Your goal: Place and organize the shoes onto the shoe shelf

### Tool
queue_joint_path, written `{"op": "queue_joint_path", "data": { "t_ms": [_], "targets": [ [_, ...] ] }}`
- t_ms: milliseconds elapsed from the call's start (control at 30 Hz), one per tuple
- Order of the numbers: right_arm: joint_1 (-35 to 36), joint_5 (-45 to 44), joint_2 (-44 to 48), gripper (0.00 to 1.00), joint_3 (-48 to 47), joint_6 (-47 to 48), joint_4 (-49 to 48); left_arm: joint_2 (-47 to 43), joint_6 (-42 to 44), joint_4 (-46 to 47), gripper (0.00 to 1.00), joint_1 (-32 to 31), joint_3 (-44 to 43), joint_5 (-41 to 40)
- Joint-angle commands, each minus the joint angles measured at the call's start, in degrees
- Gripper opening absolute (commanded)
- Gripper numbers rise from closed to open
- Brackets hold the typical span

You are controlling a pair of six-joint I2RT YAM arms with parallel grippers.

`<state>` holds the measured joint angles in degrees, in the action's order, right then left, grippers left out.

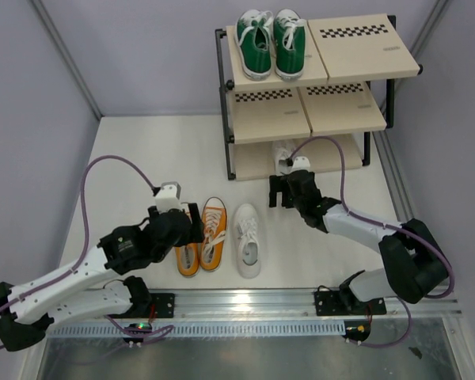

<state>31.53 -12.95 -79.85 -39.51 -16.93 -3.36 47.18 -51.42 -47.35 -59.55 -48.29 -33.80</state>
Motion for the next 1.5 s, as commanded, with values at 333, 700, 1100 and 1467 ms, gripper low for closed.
{"op": "queue_joint_path", "data": {
  "t_ms": [333,700,1100,1467],
  "targets": [
    [-0.15,-14.91,-7.24,0.95,0.66,0.14,-20.55,-7.18,1.32,-2.74,0.81,0.14,0.39,-3.46],
    [-0.33,-20.00,-9.01,0.41,-1.53,3.91,-23.88,-9.21,1.41,-4.15,0.82,0.14,0.39,-4.70],
    [-4.63,-14.83,-12.33,0.39,-6.46,7.70,-24.59,-8.77,1.85,-3.45,0.82,0.14,0.48,-4.60],
    [-5.51,-9.29,-16.65,0.40,-9.89,6.91,-23.02,-8.59,1.85,-3.62,0.83,0.14,0.30,-5.40]
  ]
}}
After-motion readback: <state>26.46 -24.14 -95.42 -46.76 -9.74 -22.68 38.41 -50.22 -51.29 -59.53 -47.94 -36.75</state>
